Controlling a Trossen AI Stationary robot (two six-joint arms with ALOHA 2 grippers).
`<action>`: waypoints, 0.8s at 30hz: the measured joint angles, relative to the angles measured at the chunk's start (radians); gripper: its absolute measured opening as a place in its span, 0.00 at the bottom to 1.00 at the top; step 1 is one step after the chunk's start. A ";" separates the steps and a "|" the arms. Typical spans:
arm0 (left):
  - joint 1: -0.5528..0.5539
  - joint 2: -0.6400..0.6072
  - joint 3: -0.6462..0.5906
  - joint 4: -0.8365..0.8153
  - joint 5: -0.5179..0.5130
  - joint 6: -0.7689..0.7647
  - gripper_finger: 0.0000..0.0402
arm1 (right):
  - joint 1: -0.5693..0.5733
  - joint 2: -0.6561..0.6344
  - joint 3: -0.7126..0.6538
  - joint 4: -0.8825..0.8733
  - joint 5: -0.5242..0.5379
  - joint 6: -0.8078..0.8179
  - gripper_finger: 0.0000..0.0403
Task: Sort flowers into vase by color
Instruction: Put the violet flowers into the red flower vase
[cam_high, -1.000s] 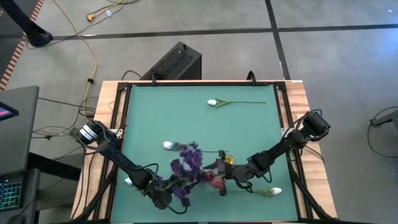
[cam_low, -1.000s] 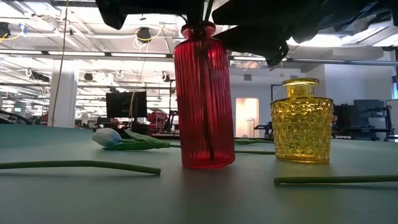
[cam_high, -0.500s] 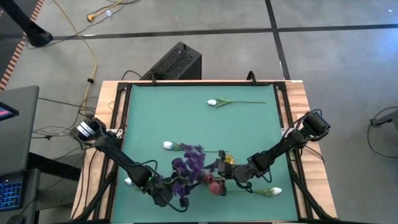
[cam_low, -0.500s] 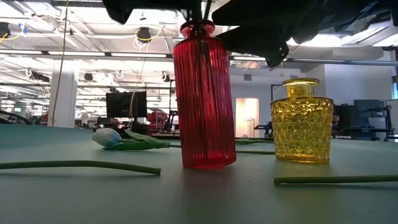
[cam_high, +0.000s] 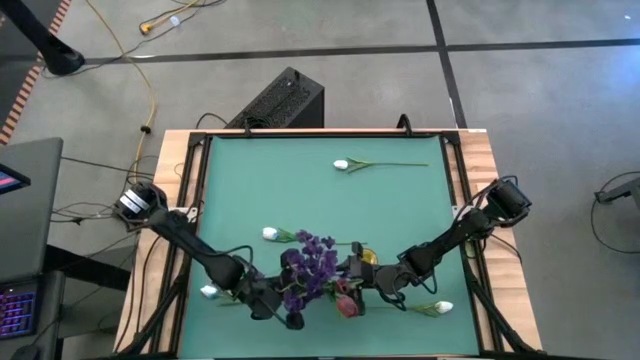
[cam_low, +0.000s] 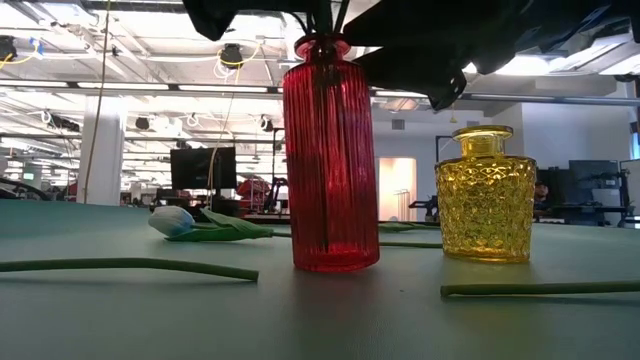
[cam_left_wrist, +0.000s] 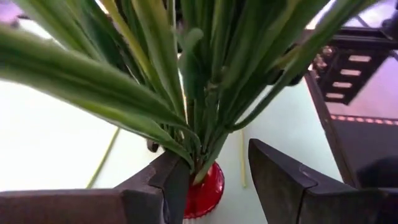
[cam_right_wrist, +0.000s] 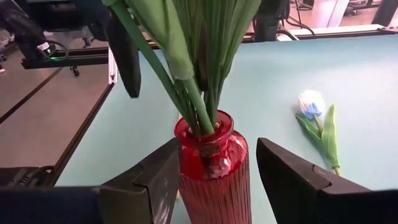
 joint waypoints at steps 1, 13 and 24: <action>0.008 0.000 0.000 -0.004 0.024 0.000 0.38 | 0.000 0.000 0.000 -0.003 -0.002 0.000 0.58; 0.056 0.000 0.001 -0.042 0.172 -0.026 0.38 | 0.001 -0.143 0.000 -0.267 -0.071 0.002 0.58; 0.073 -0.043 0.001 -0.136 0.268 -0.070 0.38 | 0.006 -0.273 0.000 -0.489 -0.099 0.062 0.58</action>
